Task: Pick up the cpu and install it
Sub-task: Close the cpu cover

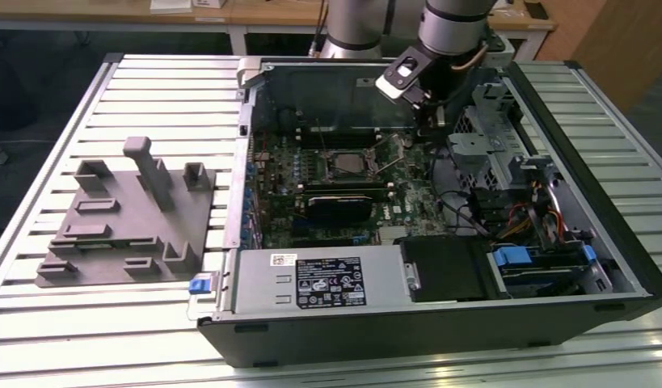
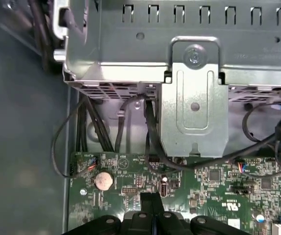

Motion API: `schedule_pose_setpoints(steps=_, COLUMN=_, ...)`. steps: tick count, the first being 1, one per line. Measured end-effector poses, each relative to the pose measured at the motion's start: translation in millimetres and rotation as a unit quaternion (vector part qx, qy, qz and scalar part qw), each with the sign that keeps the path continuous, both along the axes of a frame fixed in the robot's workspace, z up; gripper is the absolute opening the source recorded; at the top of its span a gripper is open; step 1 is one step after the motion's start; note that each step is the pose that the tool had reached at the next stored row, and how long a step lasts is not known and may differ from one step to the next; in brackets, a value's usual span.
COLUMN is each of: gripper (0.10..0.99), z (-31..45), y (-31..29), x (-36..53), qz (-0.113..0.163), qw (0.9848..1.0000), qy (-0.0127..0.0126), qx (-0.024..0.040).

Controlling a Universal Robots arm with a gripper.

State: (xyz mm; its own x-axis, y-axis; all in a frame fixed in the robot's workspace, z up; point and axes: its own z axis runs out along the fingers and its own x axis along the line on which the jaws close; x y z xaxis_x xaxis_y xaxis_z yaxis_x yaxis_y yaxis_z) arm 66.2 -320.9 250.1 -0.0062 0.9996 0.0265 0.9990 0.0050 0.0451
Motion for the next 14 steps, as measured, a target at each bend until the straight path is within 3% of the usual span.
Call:
schedule_pose_setpoints(steps=9, gripper=0.106, z=-16.3, y=0.0, x=0.1, qz=-0.001, qw=1.0, qy=0.0015, qx=0.0)
schedule_pose_setpoints(steps=14, gripper=0.106, z=-17.6, y=0.0, x=0.1, qz=-0.001, qw=1.0, qy=0.0017, qx=-0.0001)
